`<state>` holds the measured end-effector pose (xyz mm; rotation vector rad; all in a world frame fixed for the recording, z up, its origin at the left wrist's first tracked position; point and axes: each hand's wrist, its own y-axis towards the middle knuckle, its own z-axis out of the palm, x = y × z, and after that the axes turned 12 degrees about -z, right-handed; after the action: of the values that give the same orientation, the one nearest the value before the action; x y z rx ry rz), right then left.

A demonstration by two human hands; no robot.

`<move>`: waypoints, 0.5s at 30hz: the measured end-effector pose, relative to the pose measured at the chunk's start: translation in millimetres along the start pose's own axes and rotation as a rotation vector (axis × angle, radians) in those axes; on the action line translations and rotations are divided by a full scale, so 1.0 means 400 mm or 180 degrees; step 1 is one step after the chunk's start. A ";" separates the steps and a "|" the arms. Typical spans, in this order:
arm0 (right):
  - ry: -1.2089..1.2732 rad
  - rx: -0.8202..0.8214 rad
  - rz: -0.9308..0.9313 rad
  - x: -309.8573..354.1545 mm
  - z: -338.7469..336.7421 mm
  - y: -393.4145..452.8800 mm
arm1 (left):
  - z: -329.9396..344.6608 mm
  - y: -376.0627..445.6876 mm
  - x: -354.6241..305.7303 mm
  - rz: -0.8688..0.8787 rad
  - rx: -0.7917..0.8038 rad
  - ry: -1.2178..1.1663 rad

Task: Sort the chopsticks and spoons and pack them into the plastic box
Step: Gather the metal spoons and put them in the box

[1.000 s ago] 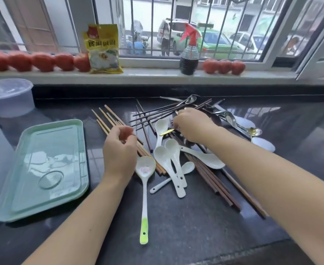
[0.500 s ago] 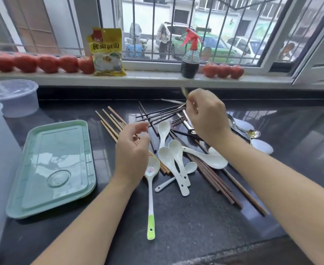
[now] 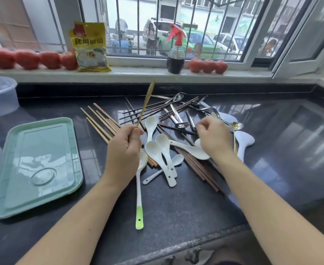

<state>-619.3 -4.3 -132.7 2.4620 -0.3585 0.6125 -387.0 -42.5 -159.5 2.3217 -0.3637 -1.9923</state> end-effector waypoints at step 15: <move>-0.2316 0.0713 -0.0078 -0.323 -0.049 0.192 | -0.002 0.016 0.014 0.0111 -0.0373 0.0138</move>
<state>-766.1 -39.2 -147.1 2.8322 -0.5551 -0.3012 -386.3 -50.1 -163.5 2.2676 -0.2750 -1.8902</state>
